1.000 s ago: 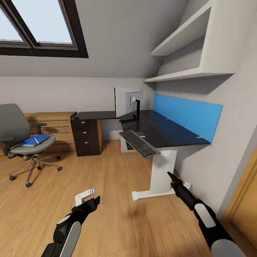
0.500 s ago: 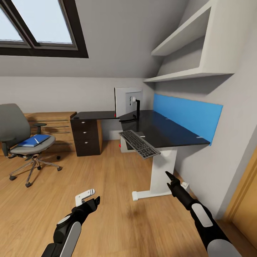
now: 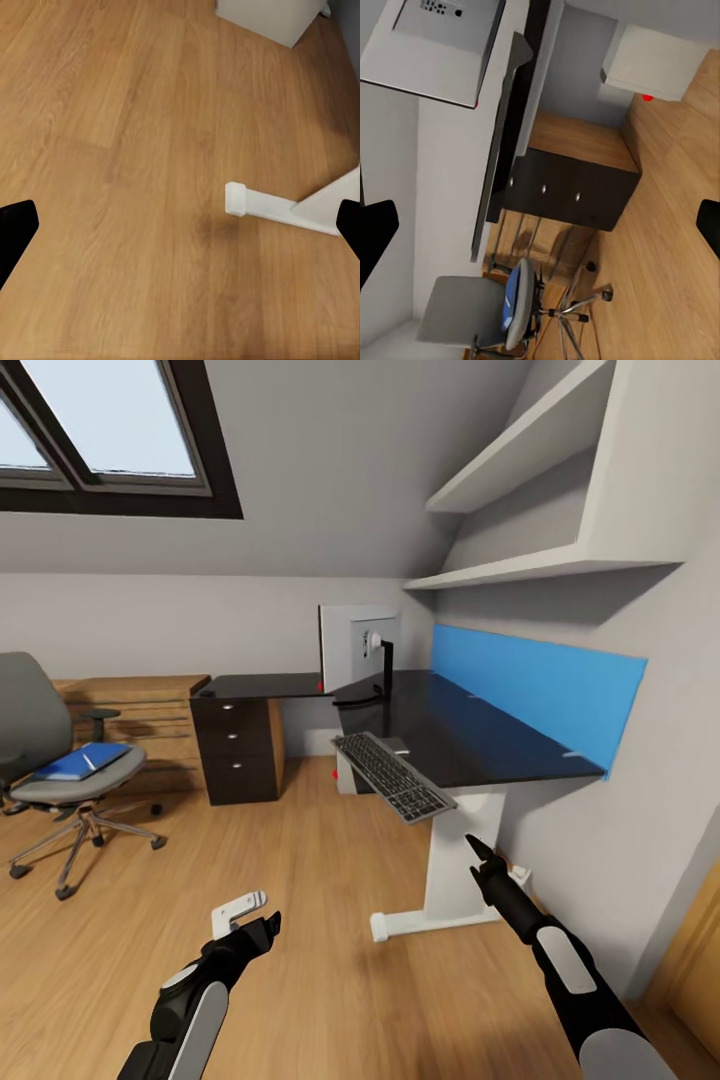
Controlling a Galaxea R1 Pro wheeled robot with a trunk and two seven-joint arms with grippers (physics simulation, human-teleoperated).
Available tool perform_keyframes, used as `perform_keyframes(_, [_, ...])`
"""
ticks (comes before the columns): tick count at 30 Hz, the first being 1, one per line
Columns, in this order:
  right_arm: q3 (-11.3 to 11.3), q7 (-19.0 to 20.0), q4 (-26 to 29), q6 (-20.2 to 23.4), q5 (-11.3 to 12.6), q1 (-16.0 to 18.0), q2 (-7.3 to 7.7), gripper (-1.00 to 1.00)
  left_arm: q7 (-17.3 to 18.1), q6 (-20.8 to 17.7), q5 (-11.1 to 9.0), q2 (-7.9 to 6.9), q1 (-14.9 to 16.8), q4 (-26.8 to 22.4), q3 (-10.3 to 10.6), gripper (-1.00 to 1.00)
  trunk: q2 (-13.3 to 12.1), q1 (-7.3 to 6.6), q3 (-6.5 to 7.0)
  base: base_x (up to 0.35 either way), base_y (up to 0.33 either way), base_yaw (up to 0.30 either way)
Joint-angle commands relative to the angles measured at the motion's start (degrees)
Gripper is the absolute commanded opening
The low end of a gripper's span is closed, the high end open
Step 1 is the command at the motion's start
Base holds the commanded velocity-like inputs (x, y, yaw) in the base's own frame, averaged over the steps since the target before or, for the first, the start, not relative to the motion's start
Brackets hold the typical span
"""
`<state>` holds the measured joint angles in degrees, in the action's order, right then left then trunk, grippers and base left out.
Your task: In the bedroom, organize the workspace by keeping the computer under the desk, ensuring the monitor is on the desk, placing the keyboard on the desk next to the monitor, placing the mouse on the desk next to the keyboard, moving the folder from the swivel chair onto the desk next to the mouse, stacking the notebook on top of the folder with the pen on top of the notebook, and positioning the swivel chair next to the desk.
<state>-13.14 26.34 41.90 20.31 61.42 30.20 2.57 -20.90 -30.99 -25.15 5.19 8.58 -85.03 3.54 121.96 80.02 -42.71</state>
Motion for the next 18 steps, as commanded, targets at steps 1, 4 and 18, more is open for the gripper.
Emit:
perform_keyframes(1, [-0.2, 0.1, 0.1, 0.5, 0.5, 0.0, -0.02, 1.0, -0.5, -0.1, -0.6, -0.01, 0.0, -0.1, 0.1, 1.0, 0.0, 0.01, -0.06, 0.216, 0.0, 0.0])
perform_keyframes(4, [-0.2, 0.1, 0.2, 0.5, 0.5, 0.0, -0.02, 1.0, -0.5, -0.1, -0.6, -0.01, 0.0, -0.1, 0.1, 1.0, 0.0, 0.01, -0.06, 0.269, 0.0, 0.0])
perform_keyframes(18, [-0.2, 0.0, 0.3, 0.6, 0.5, 0.0, -0.1, 1.0, -0.5, -0.1, -0.6, -0.01, 0.0, 0.4, 0.1, 1.0, -2.0, -1.09, 0.84, 0.075, 0.0, 0.0])
